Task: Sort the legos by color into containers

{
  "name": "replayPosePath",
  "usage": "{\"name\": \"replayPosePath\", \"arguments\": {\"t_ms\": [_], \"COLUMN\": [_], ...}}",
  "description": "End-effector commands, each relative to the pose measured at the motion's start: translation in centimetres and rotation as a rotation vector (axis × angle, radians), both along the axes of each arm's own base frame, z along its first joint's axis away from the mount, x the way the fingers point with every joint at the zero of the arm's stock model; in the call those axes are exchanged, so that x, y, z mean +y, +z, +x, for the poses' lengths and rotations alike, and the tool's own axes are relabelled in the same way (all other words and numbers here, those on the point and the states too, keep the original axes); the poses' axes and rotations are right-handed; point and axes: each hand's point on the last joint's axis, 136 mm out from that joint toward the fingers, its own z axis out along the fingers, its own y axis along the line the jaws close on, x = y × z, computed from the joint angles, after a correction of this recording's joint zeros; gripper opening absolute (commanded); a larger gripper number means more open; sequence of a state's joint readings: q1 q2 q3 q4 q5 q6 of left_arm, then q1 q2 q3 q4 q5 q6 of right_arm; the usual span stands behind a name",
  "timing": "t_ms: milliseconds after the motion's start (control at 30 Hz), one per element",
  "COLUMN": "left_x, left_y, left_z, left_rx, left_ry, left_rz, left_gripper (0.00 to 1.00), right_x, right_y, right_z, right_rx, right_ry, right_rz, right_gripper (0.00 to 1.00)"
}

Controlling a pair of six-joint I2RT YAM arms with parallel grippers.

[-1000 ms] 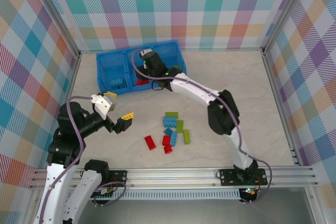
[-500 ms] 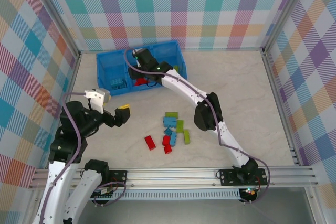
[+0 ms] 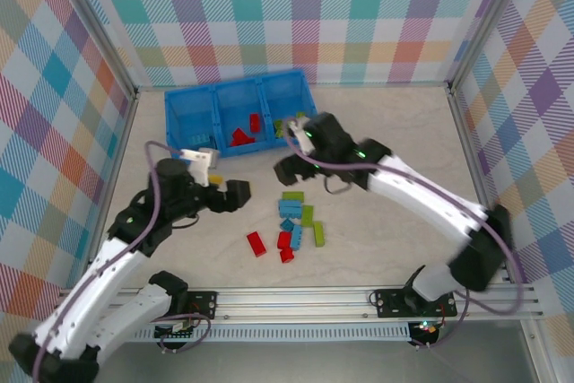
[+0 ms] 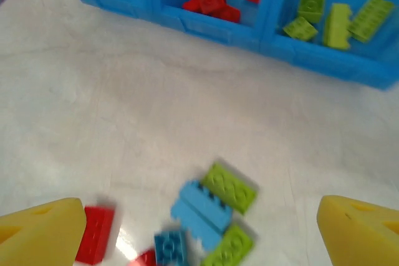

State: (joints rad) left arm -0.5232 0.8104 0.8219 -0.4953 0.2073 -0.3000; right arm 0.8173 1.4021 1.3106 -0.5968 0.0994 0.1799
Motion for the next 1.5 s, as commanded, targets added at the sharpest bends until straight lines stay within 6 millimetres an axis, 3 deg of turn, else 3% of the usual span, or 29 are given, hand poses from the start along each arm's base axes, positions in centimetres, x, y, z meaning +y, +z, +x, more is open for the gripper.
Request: {"name": "replayPosePath", "arguments": {"t_ms": [0, 133, 267, 367, 600, 700, 867, 1100, 1233, 1467], "left_x": [-0.7, -4.4, -7.0, -8.2, -11.5, -11.4, -11.1, -11.0, -10.6, -9.5], "left_y": [-4.4, -9.2, -11.8, -14.2, -17.2, -18.3, -19.1, -19.8, -20.4, -18.7], "left_z": [1.1, 1.9, 3.3, 4.4, 5.9, 6.5, 6.7, 5.6, 5.4, 6.0], "left_rx": [0.144, 0.254, 0.302, 0.332, 0.385, 0.398, 0.404, 0.444, 0.451, 0.401], "left_ry": [0.16, 0.153, 0.145, 0.147, 0.095, 0.118, 0.143, 0.113, 0.121, 0.159], "left_rz": [0.125, 0.284, 0.356, 0.398, 0.384, 0.427, 0.448, 0.446, 0.466, 0.473], "left_gripper": [1.0, 1.0, 1.0, 1.0, 1.0, 1.0, 0.81, 0.8, 0.71, 0.59], "right_x": [-3.9, -7.3, -8.2, -8.7, -9.2, -9.5, -9.8, -9.5, -9.2, -8.6], "right_y": [-1.6, -2.9, -4.2, -5.7, -6.7, -6.7, -6.5, -6.4, -6.6, -5.6], "right_z": [-3.4, -8.4, -12.0, -13.4, -13.1, -12.5, -11.9, -11.4, -11.3, -11.3], "right_rx": [0.077, 0.191, 0.311, 0.391, 0.363, 0.324, 0.291, 0.279, 0.284, 0.287], "right_ry": [-0.065, -0.068, -0.022, -0.025, -0.073, -0.101, -0.124, -0.136, -0.136, -0.117], "right_rz": [0.011, 0.031, 0.069, 0.053, 0.087, 0.096, 0.098, 0.117, 0.121, 0.147], "right_gripper": [0.98, 1.0, 1.0, 1.0, 1.0, 1.0, 1.0, 1.0, 1.0, 1.0]}}
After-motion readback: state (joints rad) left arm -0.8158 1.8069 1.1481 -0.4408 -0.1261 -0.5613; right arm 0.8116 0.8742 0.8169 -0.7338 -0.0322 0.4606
